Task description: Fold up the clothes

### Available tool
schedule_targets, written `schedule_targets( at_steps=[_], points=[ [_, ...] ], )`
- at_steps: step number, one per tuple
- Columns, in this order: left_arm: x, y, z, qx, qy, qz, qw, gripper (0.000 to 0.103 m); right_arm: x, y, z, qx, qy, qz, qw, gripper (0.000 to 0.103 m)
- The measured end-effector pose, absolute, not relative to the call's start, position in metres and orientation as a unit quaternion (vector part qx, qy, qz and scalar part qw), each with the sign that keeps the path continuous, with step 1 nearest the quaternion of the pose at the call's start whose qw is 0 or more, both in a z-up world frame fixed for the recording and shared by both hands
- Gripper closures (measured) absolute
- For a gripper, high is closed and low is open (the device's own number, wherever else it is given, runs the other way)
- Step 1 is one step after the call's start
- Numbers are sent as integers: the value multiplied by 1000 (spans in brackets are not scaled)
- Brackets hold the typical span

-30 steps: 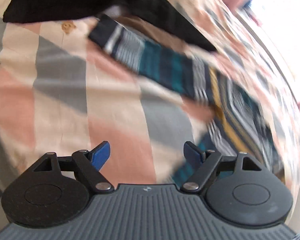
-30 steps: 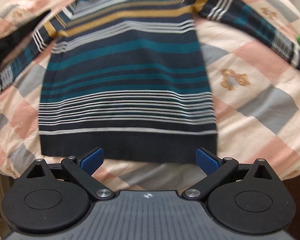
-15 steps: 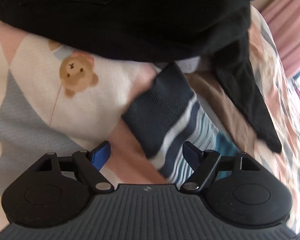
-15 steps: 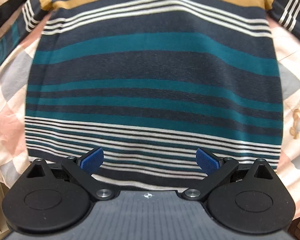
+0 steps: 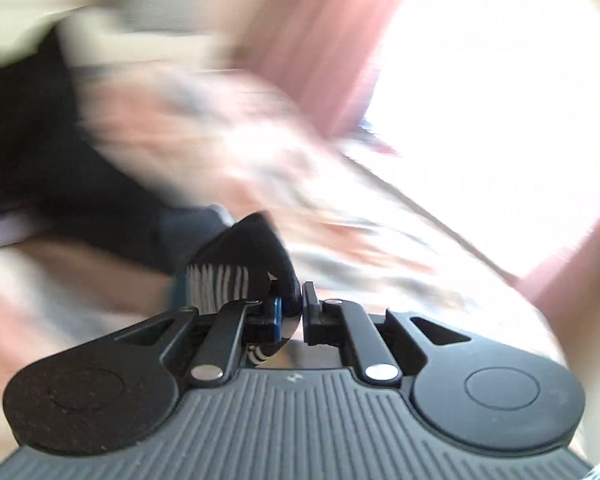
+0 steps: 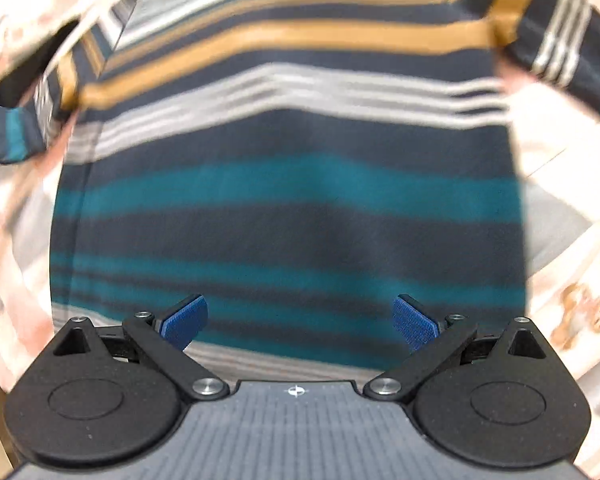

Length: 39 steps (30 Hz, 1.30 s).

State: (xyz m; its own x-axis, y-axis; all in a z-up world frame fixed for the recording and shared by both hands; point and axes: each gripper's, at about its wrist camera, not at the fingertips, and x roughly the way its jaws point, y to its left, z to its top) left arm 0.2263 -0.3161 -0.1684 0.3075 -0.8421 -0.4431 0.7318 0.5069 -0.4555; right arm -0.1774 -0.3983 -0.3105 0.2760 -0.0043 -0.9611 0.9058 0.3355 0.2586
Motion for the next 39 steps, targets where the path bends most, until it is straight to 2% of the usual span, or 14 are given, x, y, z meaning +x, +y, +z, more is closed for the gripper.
schedule_targets(
  at_steps=[5,10,13,16,18,20,24,30,31,32,33,35,38,39],
  points=[
    [75,-420,-185,-60,314,-666,675,94,-246,-445,-300,489,396,-408,662,2],
    [-38,-482,-304,29,387,-725,569,85,-324,-489,-322,555,255,-458,646,5],
    [-60,-489,-379,130,455,-682,557,86,-359,-512,-341,609,159,-443,639,18],
    [-51,-457,-390,142,472,-668,558,82,-369,-529,-351,619,102,-416,658,28],
    [-38,-437,-373,141,458,-669,568,69,-364,-541,-356,610,107,-413,668,31],
    [-22,-424,-351,139,443,-668,582,69,-358,-554,-360,602,105,-410,677,31],
    [16,-399,-318,136,429,-639,623,69,-334,-582,-356,543,124,-409,723,45],
    [77,-394,-311,138,429,-589,672,69,-297,-601,-366,494,218,-405,738,45],
    [86,-394,-312,136,430,-583,676,69,-293,-599,-367,487,228,-401,741,52],
    [94,-396,-314,134,430,-579,680,69,-291,-597,-364,479,234,-397,747,85],
    [106,-397,-314,128,429,-574,685,70,-289,-595,-362,471,240,-393,753,91],
    [132,-401,-311,110,426,-564,699,71,-287,-590,-353,454,245,-389,764,92],
    [181,-417,-305,82,421,-532,730,86,-293,-578,-344,447,247,-406,758,92],
    [198,-423,-304,75,417,-521,741,86,-293,-576,-346,452,250,-410,752,92]
  ],
)
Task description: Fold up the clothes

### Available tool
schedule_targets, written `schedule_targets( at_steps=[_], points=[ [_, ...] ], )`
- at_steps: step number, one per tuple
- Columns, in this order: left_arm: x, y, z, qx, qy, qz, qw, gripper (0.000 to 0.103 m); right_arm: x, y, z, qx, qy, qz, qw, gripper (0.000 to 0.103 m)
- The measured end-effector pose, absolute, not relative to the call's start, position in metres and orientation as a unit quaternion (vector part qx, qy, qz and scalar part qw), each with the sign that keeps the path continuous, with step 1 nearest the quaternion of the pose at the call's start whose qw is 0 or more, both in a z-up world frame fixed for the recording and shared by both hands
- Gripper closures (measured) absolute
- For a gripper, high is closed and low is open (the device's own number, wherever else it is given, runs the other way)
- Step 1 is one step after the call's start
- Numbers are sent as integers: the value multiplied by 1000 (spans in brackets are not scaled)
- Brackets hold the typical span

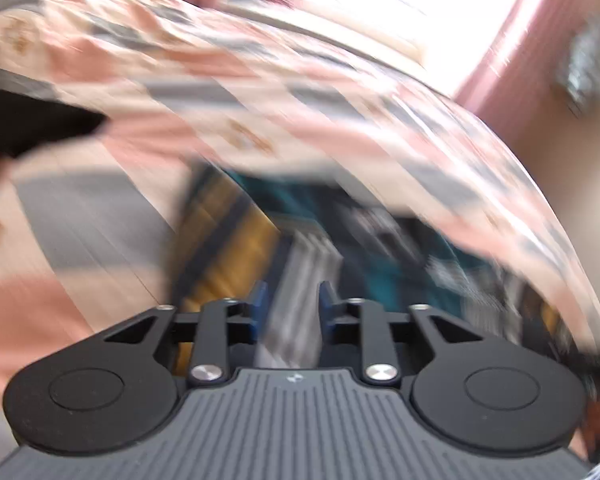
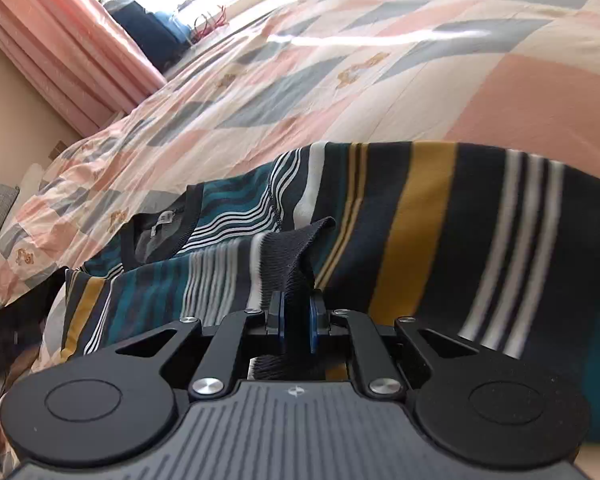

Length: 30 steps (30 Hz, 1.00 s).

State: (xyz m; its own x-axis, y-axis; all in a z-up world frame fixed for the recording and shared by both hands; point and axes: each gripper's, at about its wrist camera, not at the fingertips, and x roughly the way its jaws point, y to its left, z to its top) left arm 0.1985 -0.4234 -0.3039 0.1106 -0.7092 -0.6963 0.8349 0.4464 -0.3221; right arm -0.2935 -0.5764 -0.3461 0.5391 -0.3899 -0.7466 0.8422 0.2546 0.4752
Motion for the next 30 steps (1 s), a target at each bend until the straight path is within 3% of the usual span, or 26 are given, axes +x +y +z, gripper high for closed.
schedule_targets(
  at_steps=[4,5,8,13,16,18,23,30],
  points=[
    [262,-455,-312,44,439,-479,759,96,-289,-575,-361,465,261,-422,733,91],
    [274,-464,-316,35,449,-472,758,97,-286,-578,-363,468,253,-425,733,86],
    [302,-489,-338,12,493,-465,736,97,-282,-585,-369,480,224,-429,732,55],
    [338,-506,-376,-85,572,-430,694,93,-286,-594,-378,508,205,-424,721,56],
    [346,-516,-380,-107,593,-435,670,81,-289,-596,-381,518,203,-416,719,56],
    [349,-530,-379,-81,602,-445,658,71,-288,-599,-380,516,208,-412,722,56],
    [346,-574,-371,85,591,-478,644,71,-285,-605,-379,508,224,-400,729,55],
    [325,-608,-340,268,493,-548,620,71,-286,-607,-372,488,239,-398,739,57]
  ],
)
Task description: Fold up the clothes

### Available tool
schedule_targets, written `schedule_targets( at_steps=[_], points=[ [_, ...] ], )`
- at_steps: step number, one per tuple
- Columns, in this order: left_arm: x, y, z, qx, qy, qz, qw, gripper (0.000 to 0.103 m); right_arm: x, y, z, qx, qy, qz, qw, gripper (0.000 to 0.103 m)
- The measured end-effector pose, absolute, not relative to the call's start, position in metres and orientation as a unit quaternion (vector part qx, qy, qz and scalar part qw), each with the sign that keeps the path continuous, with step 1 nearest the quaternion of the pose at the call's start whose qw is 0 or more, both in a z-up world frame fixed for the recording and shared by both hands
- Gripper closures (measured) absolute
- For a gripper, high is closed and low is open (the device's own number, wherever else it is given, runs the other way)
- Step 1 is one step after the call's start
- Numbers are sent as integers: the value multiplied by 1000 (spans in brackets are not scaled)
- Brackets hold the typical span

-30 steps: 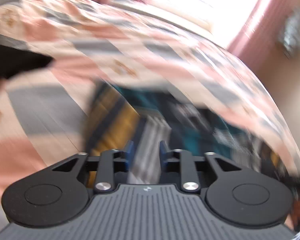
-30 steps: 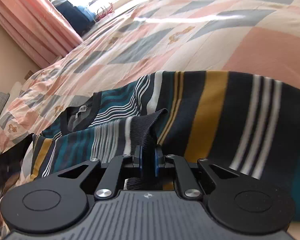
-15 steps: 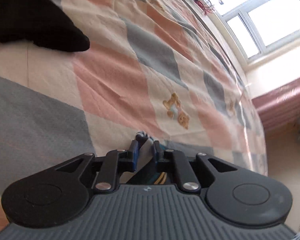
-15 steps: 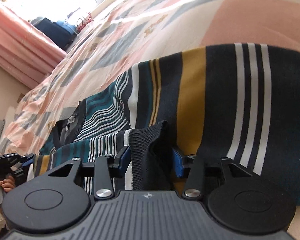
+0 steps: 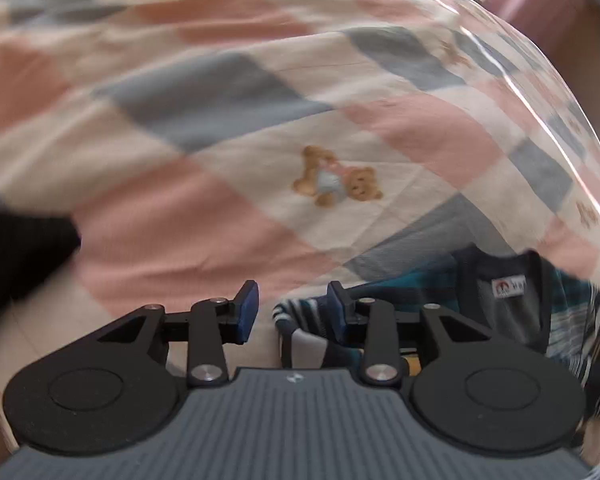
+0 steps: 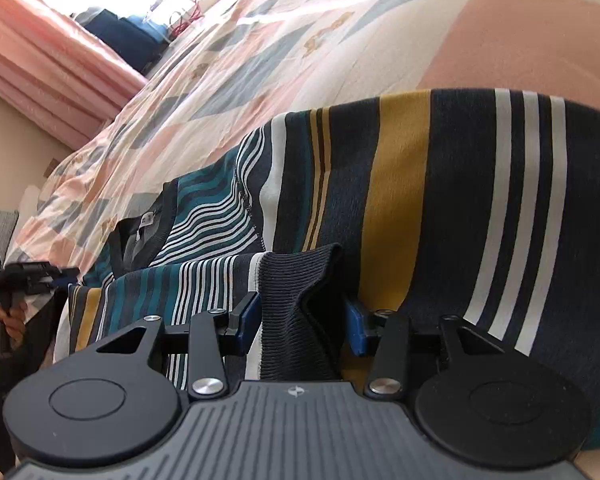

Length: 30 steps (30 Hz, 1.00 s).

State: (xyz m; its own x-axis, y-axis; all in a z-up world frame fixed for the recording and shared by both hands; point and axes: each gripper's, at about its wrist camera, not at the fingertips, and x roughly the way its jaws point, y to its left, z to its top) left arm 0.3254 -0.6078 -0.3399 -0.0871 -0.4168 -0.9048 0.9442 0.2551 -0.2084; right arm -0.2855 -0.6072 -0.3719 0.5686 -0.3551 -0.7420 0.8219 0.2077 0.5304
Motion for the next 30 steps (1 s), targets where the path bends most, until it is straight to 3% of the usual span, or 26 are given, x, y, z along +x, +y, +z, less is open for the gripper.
schedule_targets(
  at_steps=[4,12,16,19,20,22,23,26,30],
  points=[
    [305,-628,-334,348,450,-578,585,64,-261,-607,-337,383,256,-411,787,54],
    [288,-642,-365,417,449,-607,506,59,-99,-640,-328,318,320,-159,878,52],
    [288,-647,-370,425,453,-614,486,60,-12,-648,-345,286,365,-89,882,52],
    [289,-648,-371,427,451,-617,483,67,28,-648,-359,269,399,-54,875,54],
    [291,-648,-371,424,453,-616,485,72,32,-647,-363,269,410,-48,870,59],
    [296,-647,-371,418,459,-613,489,77,41,-646,-370,269,431,-34,861,82],
    [297,-646,-370,416,459,-612,492,81,40,-643,-371,263,435,-29,861,99],
    [296,-643,-367,417,446,-613,501,90,24,-631,-359,241,408,-40,880,100],
    [287,-638,-363,428,418,-612,518,92,-11,-623,-355,277,382,-78,878,101]
  ],
)
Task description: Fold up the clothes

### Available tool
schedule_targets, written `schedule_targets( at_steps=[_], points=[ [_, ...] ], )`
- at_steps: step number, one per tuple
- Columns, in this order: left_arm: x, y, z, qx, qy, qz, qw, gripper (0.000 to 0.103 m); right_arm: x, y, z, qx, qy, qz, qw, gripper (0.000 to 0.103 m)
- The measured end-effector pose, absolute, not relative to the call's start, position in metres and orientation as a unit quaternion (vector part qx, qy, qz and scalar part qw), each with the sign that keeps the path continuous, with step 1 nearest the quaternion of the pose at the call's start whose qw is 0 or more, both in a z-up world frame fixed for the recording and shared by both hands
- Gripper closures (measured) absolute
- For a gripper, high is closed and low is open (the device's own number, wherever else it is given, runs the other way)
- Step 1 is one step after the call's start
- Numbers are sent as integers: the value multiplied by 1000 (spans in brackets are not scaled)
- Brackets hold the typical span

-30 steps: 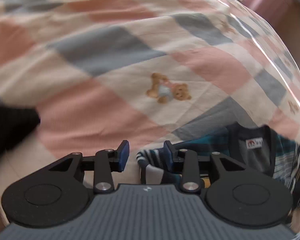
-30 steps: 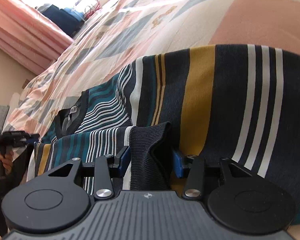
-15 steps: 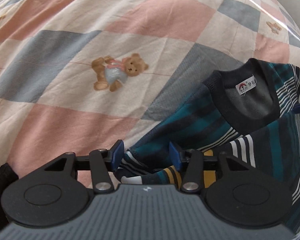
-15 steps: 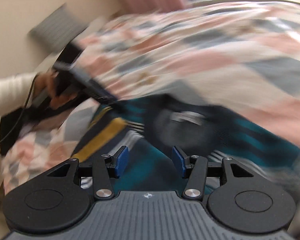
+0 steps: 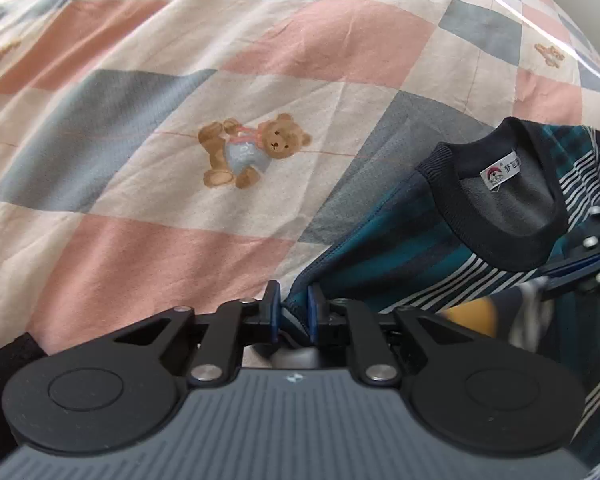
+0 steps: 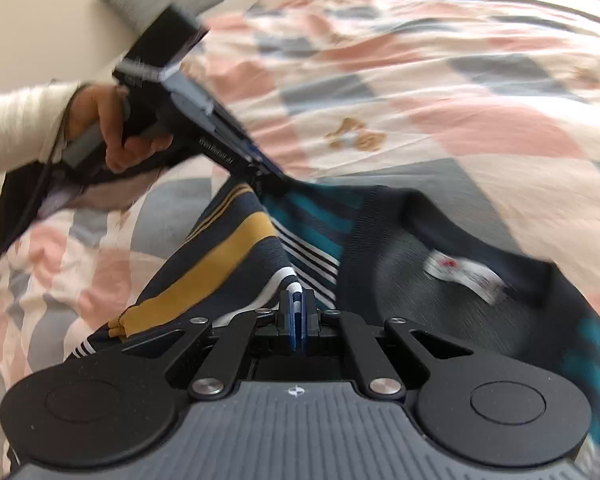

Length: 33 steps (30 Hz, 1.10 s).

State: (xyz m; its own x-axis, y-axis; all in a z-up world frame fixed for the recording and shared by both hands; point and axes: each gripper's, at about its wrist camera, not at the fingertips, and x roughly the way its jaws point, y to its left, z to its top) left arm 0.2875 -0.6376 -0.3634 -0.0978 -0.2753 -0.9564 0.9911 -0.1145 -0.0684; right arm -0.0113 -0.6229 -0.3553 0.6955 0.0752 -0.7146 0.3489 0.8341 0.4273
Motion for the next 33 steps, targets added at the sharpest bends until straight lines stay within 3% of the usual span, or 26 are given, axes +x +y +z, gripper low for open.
schedule_targets(
  at_steps=[7,11,13,14,16,21,23,28,30,32,33],
  points=[
    [272,-637,-367,445,389,-580,561,91,-10,-621,-375,310,375,-133,864,101],
    [288,-625,-355,374,428,-545,616,81,8,-614,-382,264,427,-132,855,101],
    [290,-610,-340,323,445,-529,646,81,4,-618,-382,286,418,-138,851,101],
    [285,-600,-331,312,433,-526,662,86,2,-620,-381,298,415,-140,848,101],
    [274,-580,-311,302,400,-518,693,85,1,-623,-382,311,410,-138,846,101],
    [255,-525,-295,272,434,-533,673,86,-1,-629,-376,316,396,-127,852,76],
    [233,-497,-294,306,417,-555,651,86,-3,-630,-375,326,389,-127,853,67],
    [174,-433,-312,441,339,-590,585,83,-7,-628,-371,330,383,-124,854,62],
    [155,-420,-328,477,313,-592,569,73,-5,-627,-371,336,378,-119,855,52],
    [137,-416,-347,514,267,-587,566,74,-1,-625,-371,333,378,-118,855,50],
    [130,-415,-357,527,240,-579,574,77,2,-622,-371,325,382,-114,857,54]
  ],
)
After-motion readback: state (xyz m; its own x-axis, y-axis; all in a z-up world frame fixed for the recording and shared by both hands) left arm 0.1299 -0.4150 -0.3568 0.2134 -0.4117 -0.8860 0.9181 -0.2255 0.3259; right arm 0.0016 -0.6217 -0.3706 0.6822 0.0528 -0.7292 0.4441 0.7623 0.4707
